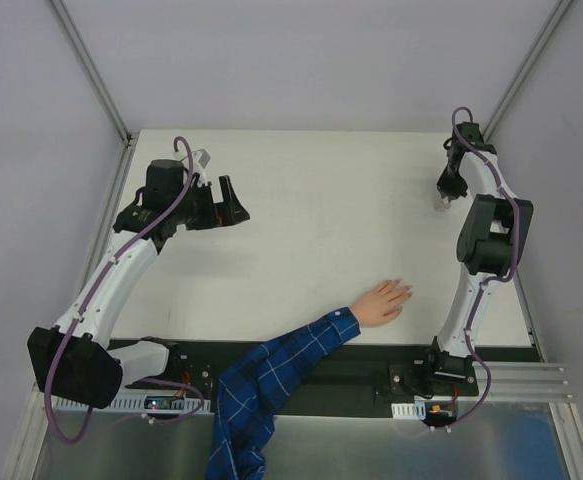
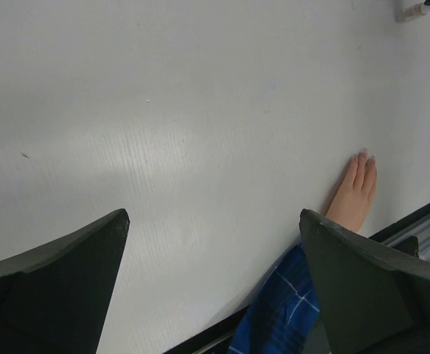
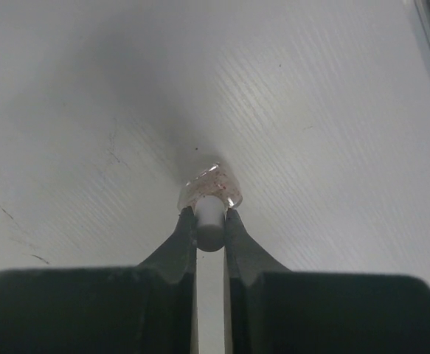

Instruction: Paint the nails

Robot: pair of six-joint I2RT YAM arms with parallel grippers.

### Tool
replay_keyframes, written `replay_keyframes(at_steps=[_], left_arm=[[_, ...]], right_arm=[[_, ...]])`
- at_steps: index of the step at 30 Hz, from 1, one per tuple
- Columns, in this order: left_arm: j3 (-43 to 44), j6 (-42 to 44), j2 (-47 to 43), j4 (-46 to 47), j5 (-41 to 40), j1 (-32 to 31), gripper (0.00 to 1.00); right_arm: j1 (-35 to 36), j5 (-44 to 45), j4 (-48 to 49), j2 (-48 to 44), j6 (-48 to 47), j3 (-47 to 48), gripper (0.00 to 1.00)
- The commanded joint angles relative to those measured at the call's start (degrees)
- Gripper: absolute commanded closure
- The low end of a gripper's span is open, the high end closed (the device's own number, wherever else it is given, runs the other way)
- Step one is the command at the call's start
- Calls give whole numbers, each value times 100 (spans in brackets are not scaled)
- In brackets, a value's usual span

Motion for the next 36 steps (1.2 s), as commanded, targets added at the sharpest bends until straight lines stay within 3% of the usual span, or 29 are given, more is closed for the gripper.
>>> replay_keyframes(at_steps=[1, 5, 9, 15, 18, 22, 29, 36], left_arm=[[95, -63, 103, 60, 425, 80, 1], [69, -46, 190, 174, 829, 80, 1], [-97, -81, 138, 638, 1381, 71, 1], [-949, -107, -406, 1983, 1734, -218, 2], [-1450, -20, -740, 3063, 1989, -561, 10], [-2862, 357, -1425, 5695, 1737, -1253, 14], [-3121, 1834, -1602, 5984, 1734, -2116, 21], [-3043, 3284, -1488, 5975, 2015, -2451, 32]], right_arm=[[182, 537, -410, -389, -158, 290, 99], [357, 933, -665, -1389, -326, 27, 99], [480, 741, -824, -2366, -413, -797, 99], [927, -849, -437, -4036, -581, -2152, 99], [1375, -1333, -366, -4669, -73, -2706, 99], [2456, -1185, -393, -5381, 1015, -3155, 99], [4714, -869, -287, -5778, 2458, -3121, 99], [5384, -587, -665, -5524, 3040, -2296, 99]])
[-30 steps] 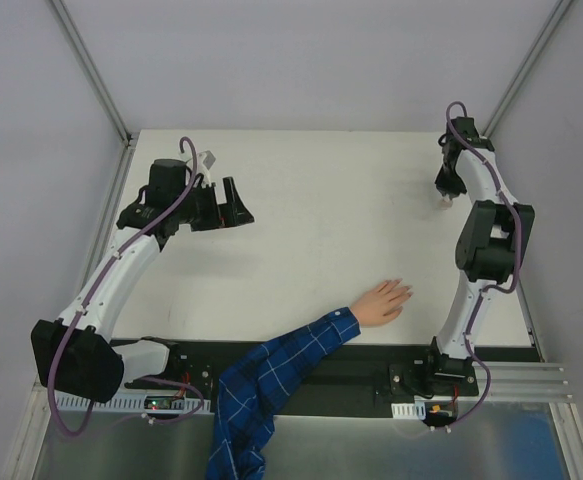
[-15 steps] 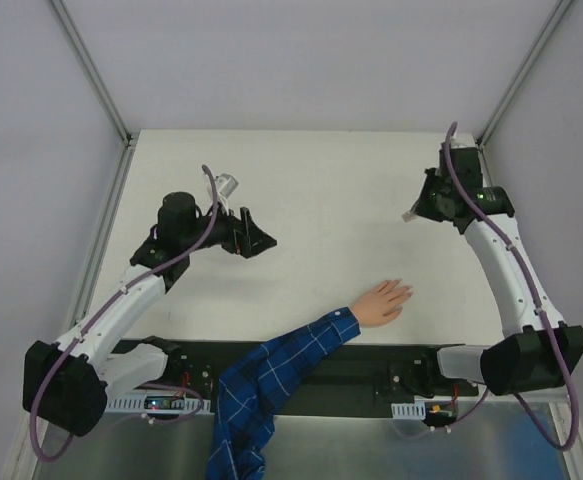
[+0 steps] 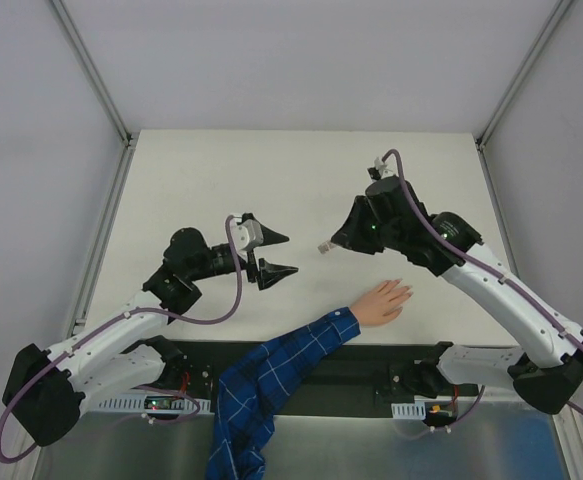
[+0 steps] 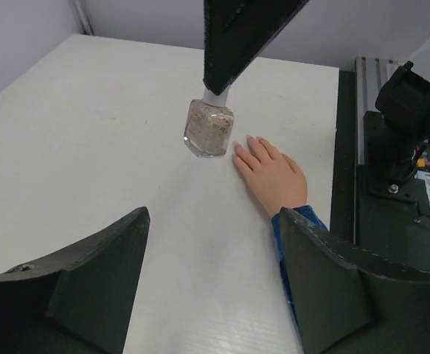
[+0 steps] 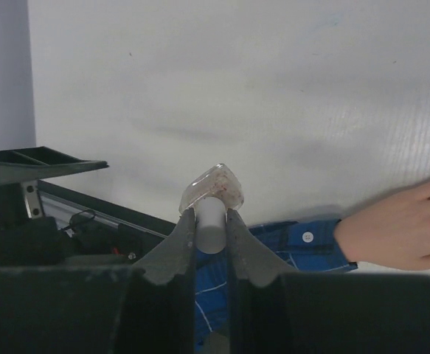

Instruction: Paint the nails

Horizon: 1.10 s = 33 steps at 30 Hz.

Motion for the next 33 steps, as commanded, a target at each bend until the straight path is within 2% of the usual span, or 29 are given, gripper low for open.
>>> replay_keyframes(at_steps=[1, 7, 18, 22, 23, 33], left_arm=[[64, 1176, 116, 511, 412, -75, 34], [-217, 1212, 82, 933, -95, -181, 44], [-253, 1273, 231, 968, -405, -339, 43], [-235, 1291, 283, 968, -414, -339, 46], [-227, 1291, 292, 960, -414, -339, 49], [-200, 1326, 354, 933, -511, -339, 55]], right_arm=[[296, 425, -182, 190, 719, 735, 99], [771, 671, -7, 366, 1228, 814, 99], [1132, 663, 55, 841, 1686, 1008, 99], [1202, 654, 55, 964, 1721, 1130, 99], [1220, 663, 46, 973, 1730, 1148, 99], [1281, 698, 55, 990, 1827, 1175, 99]])
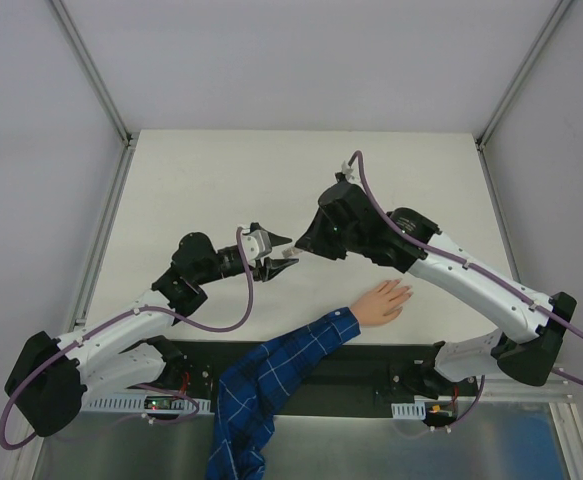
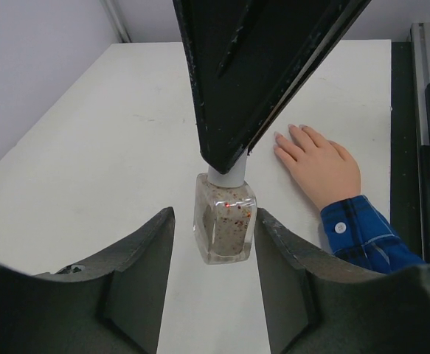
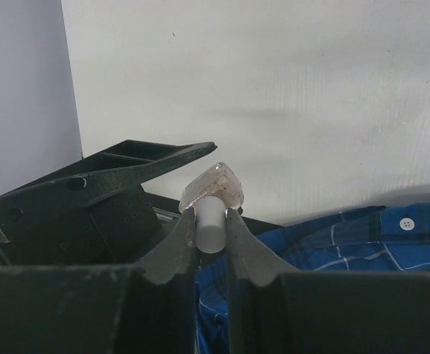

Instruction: Paint the nails

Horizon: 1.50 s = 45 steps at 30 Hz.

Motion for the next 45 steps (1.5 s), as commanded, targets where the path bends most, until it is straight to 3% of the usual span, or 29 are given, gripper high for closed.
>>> replay_keyframes(at_steps=[1, 10, 13, 16, 17, 19, 23, 25, 26, 29, 33, 39, 45], left_arm=[[73, 128, 43, 354, -12, -55, 55], [82, 93, 26, 337, -21, -55, 61], [117, 67, 35, 301, 14, -55, 68], [152, 40, 44, 249, 23, -55, 79], [187, 32, 35, 231, 14, -55, 92], [214, -12, 26, 135, 31, -55, 100], [354, -529, -27, -67, 5, -55, 100], [451, -732, -27, -338, 136, -55, 100], [555, -977, -27, -427, 146, -55, 100], [653, -1494, -27, -542, 67, -55, 100], [644, -1937, -53, -446, -144, -55, 100], [478, -2236, -255, -297, -801, -55, 100], [284, -2166, -519, -121, -962, -55, 100]], right_arm=[[71, 84, 145, -17, 177, 265, 99], [106, 75, 206, 53, 212, 301, 99], [123, 49, 206, 88, 229, 309, 99], [123, -4, 224, 106, 238, 318, 99], [123, -12, 233, 115, 238, 318, 99], [123, -48, 285, 106, 151, 309, 96], [115, -13, 329, 62, -805, 467, 66], [123, 49, 338, -17, -1619, 485, 56], [123, 40, 338, -95, -1860, 468, 45], [123, 93, 276, -218, -2327, 380, 32], [115, -4, 873, -351, -2355, 99, 32], [158, 136, 1049, -105, -2188, 187, 48], [159, 172, 1410, 27, -2126, 107, 53]])
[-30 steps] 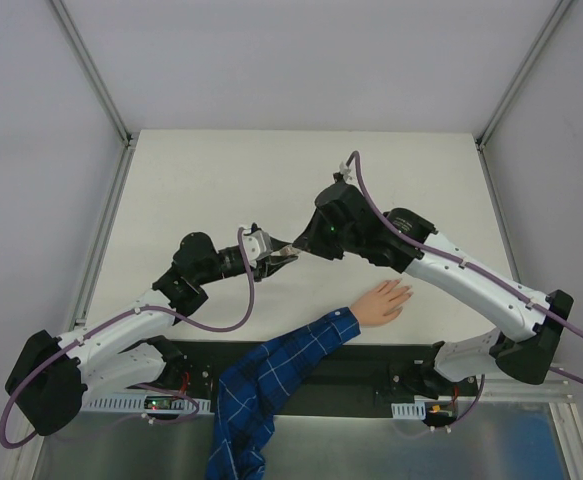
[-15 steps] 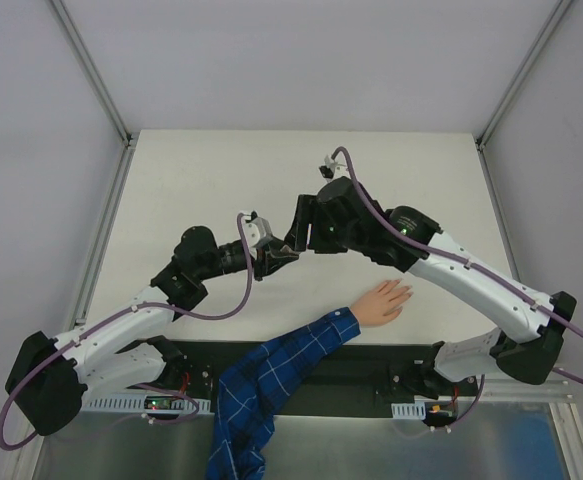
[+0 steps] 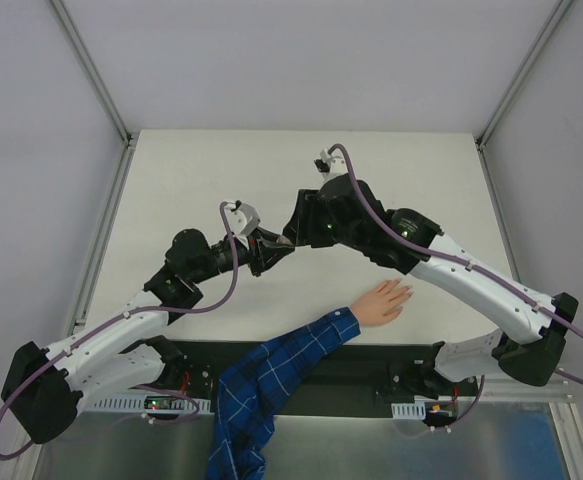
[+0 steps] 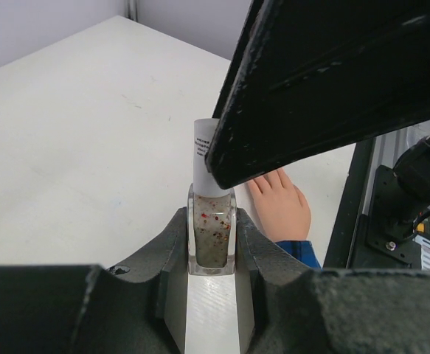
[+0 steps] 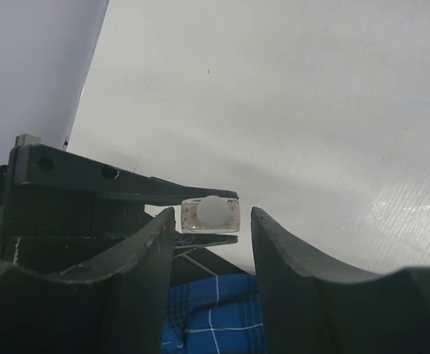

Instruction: Paint the nails

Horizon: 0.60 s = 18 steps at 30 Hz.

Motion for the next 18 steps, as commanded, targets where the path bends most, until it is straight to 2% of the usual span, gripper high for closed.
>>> replay_keyframes(at_steps=[1, 6, 11, 13, 17, 18], left_arm=[[-81, -116, -270, 485, -230, -55, 100], [-81, -98, -331, 485, -168, -55, 100], [-90, -133, -419, 485, -115, -55, 100], [-55, -159, -446, 459, 42, -46, 100], [86, -256, -341, 467, 876, -37, 100], [121, -308, -288, 554, 1330, -29, 100]], right_arm=[[36, 133, 518, 110, -30, -4, 54], [36, 19, 615, 303, -48, 136, 64], [71, -60, 668, 286, 40, 23, 84], [80, -61, 843, 103, -30, -232, 97], [54, -287, 1299, -206, -556, -671, 99], [36, -489, 1440, -258, -1114, -837, 99]])
